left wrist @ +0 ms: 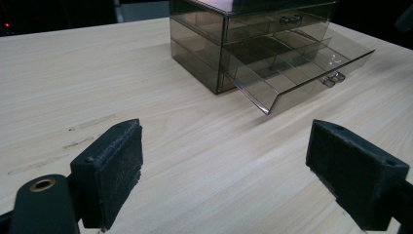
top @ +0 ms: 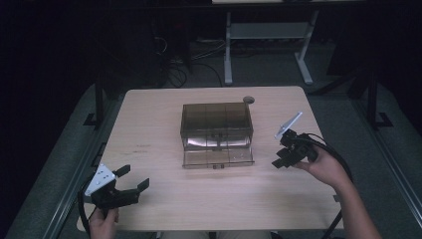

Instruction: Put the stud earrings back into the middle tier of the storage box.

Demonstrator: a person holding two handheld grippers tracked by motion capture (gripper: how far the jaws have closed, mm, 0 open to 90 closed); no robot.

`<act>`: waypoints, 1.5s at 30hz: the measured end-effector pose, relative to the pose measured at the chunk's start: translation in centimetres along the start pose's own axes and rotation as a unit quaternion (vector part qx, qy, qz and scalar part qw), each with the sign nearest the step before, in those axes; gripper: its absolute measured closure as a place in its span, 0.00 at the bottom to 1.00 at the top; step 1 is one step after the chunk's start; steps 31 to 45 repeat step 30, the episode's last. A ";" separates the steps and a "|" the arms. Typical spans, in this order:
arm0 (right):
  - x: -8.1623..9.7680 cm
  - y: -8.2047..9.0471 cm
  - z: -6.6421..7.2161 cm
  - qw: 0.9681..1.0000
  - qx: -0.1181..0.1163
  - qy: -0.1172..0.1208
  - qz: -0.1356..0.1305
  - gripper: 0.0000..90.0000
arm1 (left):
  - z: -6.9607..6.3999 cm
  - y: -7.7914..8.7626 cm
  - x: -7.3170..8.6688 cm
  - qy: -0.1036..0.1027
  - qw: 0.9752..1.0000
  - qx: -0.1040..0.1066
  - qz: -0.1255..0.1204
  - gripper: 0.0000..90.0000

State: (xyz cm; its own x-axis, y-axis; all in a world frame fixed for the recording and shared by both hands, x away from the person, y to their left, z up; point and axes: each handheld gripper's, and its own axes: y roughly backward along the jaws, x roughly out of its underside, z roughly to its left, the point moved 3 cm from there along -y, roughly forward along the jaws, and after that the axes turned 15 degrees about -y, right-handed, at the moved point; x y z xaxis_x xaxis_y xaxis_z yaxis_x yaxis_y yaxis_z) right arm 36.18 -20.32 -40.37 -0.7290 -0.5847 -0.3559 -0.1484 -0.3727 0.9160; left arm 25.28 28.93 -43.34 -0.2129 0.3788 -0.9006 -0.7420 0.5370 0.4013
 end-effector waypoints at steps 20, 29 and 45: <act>5.6 -0.5 -0.6 0.999 0.004 -0.032 -0.033 0.54 | -0.2 -0.2 0.0 -0.010 1.000 0.001 0.001 0.14; 8.1 -0.3 0.6 0.998 0.017 -0.036 -0.058 0.46 | -0.7 -0.6 -0.1 -0.017 1.000 0.005 -0.001 0.14; 8.5 -0.2 1.0 0.997 0.022 -0.035 -0.064 0.45 | -0.8 -0.6 -0.2 -0.020 1.000 0.005 0.000 0.14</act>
